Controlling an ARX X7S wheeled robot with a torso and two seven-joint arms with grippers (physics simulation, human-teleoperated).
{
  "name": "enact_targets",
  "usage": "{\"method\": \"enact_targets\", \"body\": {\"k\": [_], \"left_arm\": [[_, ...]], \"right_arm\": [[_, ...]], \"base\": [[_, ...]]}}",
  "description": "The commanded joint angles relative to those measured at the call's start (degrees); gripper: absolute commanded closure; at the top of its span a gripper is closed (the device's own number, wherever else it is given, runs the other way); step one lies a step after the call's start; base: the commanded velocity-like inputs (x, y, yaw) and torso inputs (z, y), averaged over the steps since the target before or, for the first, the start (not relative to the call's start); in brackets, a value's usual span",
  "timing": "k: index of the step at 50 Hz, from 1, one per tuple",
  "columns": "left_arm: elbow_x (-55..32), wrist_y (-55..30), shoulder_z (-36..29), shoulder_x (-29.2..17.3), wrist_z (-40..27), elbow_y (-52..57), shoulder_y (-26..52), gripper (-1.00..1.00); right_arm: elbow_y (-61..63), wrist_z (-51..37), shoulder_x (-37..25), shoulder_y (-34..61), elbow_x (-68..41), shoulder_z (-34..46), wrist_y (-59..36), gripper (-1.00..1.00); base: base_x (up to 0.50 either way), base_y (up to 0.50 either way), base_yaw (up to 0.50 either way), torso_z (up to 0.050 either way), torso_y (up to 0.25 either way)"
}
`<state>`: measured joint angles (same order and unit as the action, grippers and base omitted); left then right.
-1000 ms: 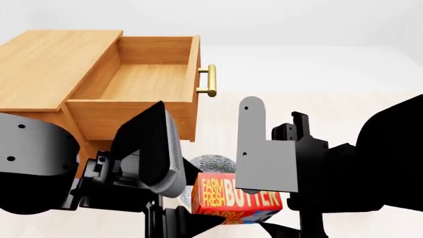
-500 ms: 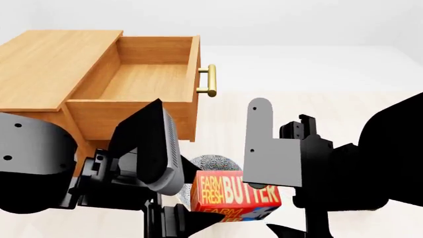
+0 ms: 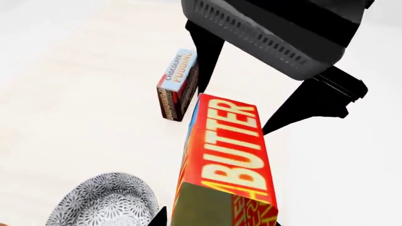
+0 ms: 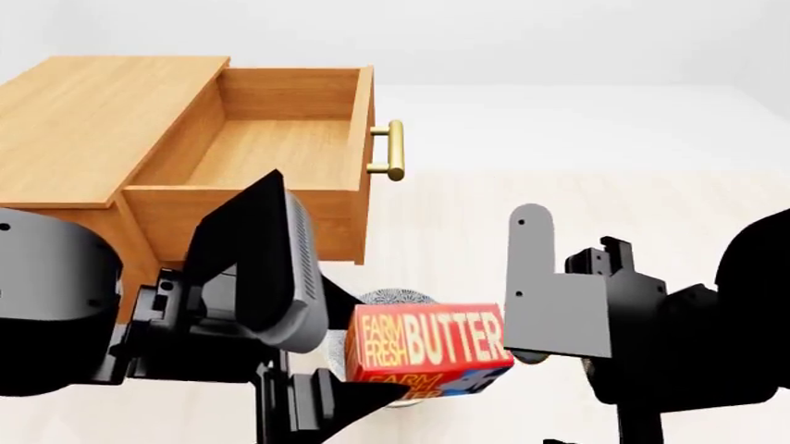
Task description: Put the butter at the back in the top drawer of the cabinet and close it.
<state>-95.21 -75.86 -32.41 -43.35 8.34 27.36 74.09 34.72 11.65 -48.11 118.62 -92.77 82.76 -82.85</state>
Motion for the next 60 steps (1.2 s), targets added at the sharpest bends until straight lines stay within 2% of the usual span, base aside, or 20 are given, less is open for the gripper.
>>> {"method": "enact_targets", "body": {"k": [1,10,24,30,40,50,60], "left_arm": [[-1.5,-0.1,1.0,-1.3,-1.4,-0.8,2.0,1.00],[-3.5,-1.1,0.5,-2.2,-3.6,-2.0,4.9,1.00],[-14.9,-2.3,-3.2,-2.3,-16.4,-10.3,17.5,1.00],[-17.5,-1.9,-5.6,-1.9,-21.6,-18.6,23.8,1.00],[-12.0,-2.7,-8.0,1.7,-20.5,-30.9,30.4,1.00],[-4.9,-2.8,-10.5,4.8,-17.2,-37.9,33.6,1.00],[-0.6,-2.2,-12.6,6.9,-14.9,-42.3,35.2,1.00]], "right_arm": [[0.5,3.7,-4.0,0.9,3.2,0.0,-0.3,-1.00],[0.9,5.8,-7.1,0.6,6.3,0.3,0.6,-1.00],[1.7,5.1,-9.5,-2.2,9.7,1.9,2.6,-1.00],[1.1,3.3,-9.9,-3.7,10.3,2.0,4.1,-1.00],[-7.5,-11.7,-10.2,-6.5,1.6,-0.8,9.5,-1.00],[-13.3,-29.0,-12.0,-7.2,-8.7,-4.2,18.2,-1.00],[-8.3,-41.4,-17.2,-10.8,-7.5,-7.0,29.6,-1.00]], "base": [[0.00,0.00,0.00,0.000,0.000],[0.00,0.00,0.00,0.001,0.000],[0.00,0.00,0.00,0.000,0.001],[0.00,0.00,0.00,0.002,0.000],[0.00,0.00,0.00,0.000,0.001],[0.00,0.00,0.00,0.000,0.001],[0.00,0.00,0.00,0.001,0.002]]}}
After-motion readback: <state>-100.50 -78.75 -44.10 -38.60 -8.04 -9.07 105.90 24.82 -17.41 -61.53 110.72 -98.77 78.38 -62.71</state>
